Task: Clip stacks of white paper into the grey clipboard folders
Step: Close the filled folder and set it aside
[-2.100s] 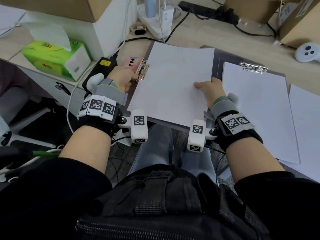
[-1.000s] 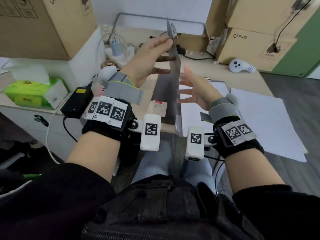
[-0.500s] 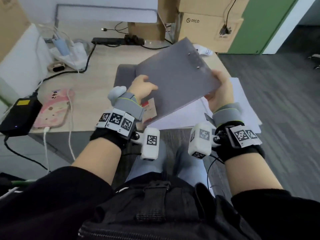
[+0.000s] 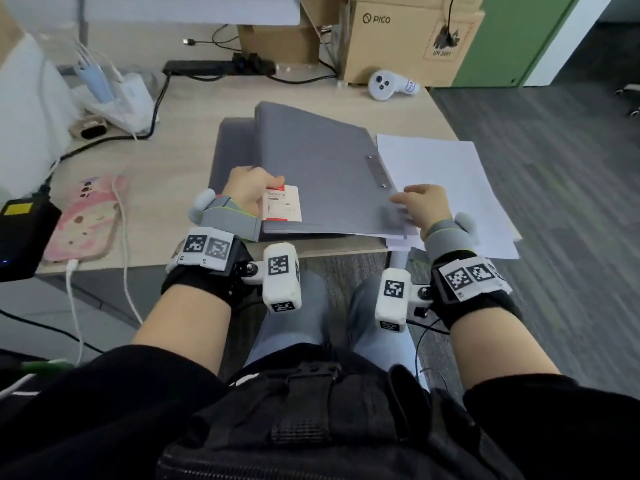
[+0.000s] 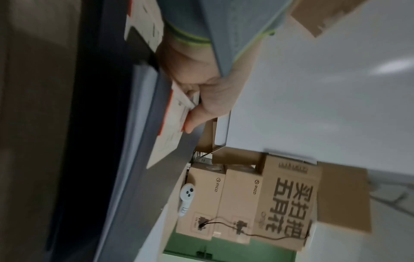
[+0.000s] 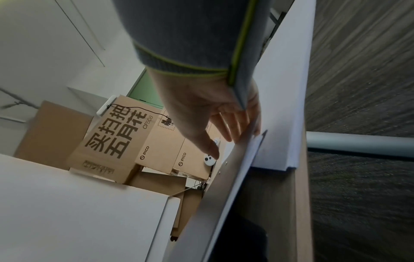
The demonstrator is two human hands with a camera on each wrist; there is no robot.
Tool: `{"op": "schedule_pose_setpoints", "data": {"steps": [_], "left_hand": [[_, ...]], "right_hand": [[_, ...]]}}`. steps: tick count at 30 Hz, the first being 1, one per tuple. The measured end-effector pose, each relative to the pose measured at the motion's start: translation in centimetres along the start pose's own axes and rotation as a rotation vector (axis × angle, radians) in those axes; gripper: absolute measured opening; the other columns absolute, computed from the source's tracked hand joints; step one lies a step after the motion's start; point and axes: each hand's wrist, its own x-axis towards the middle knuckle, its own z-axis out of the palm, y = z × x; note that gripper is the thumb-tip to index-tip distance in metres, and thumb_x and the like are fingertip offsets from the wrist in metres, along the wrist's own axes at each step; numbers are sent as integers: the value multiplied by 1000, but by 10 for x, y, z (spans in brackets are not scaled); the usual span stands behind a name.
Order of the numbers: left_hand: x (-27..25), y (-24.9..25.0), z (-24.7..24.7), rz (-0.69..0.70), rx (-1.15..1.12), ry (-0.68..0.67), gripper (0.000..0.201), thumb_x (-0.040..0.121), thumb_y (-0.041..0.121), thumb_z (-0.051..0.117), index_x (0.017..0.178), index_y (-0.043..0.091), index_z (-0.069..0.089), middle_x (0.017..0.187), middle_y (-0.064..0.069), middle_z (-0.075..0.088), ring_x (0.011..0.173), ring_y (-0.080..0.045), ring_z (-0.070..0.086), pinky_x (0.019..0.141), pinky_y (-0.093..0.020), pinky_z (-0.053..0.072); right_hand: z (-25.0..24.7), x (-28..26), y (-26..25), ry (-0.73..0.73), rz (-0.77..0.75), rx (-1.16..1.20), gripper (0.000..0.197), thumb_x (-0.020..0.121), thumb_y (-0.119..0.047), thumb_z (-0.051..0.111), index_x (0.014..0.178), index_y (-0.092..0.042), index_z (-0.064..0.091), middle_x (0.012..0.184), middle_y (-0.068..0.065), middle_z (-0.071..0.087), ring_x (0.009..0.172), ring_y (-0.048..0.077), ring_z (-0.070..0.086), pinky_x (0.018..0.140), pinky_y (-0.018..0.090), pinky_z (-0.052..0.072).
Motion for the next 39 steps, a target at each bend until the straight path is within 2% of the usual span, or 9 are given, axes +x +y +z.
{"op": "schedule_pose_setpoints", "data": {"steps": [2,5,9,16,21,26,32,35,39], "left_hand": [[4,4,-5,19,-43,-11,12,82,-7,61,85,4,54,76,-13,61,48,-19,68,50,-41,56],[8,3,-7,69,-80,-61,21,84,-4,60,104,1,56,85,-14,63,49,-17,69,45,-35,55],[13,7,-12,120,-11,-48,6,89,9,59,84,6,58,79,-9,63,51,-12,68,47,-25,55],[36,-11,-48,-93,811,285,74,79,48,63,136,5,42,141,-20,39,130,-37,38,107,-39,34],[24,-16,-46,-46,958,320,42,73,40,72,95,7,57,109,-16,62,96,-32,54,77,-34,42],[29,-12,-42,-92,772,301,29,74,14,70,63,4,45,82,-12,56,79,-26,52,68,-29,40],[28,1,-55,-155,493,103,14,74,14,66,67,7,56,75,-10,58,67,-24,55,57,-25,46],[30,-4,-59,-185,223,-40,22,71,3,61,91,-6,66,94,-20,71,88,-31,69,81,-40,59],[26,-2,-62,-59,52,125,16,85,4,58,71,11,54,64,-3,67,66,-19,64,55,-28,57]], "right_hand": [[4,2,-1,-26,22,46,39,72,-25,74,104,-4,67,101,14,67,83,27,61,81,36,52],[8,-1,-3,-103,71,103,22,80,-27,71,70,-13,57,73,6,56,61,16,47,60,27,43],[12,3,-6,-204,92,281,10,87,-10,63,79,-16,61,69,-4,64,64,11,56,51,18,49],[18,5,-8,-159,43,277,18,90,-1,56,104,-12,59,75,-3,60,58,5,57,42,10,47],[24,8,-7,-176,125,231,21,90,-5,58,109,-12,61,74,0,57,62,13,52,54,25,43],[28,6,-7,-169,128,153,16,93,-6,54,78,-14,55,68,1,51,57,14,47,46,20,39],[34,7,-11,-157,106,138,31,93,-7,54,64,-16,46,65,2,46,57,15,43,52,24,37],[35,9,-14,-155,103,156,33,93,-6,54,63,-15,44,64,1,43,55,14,40,50,24,34],[35,11,-20,-154,98,235,14,91,-4,56,78,-9,58,70,1,53,61,13,49,57,24,41]]}}
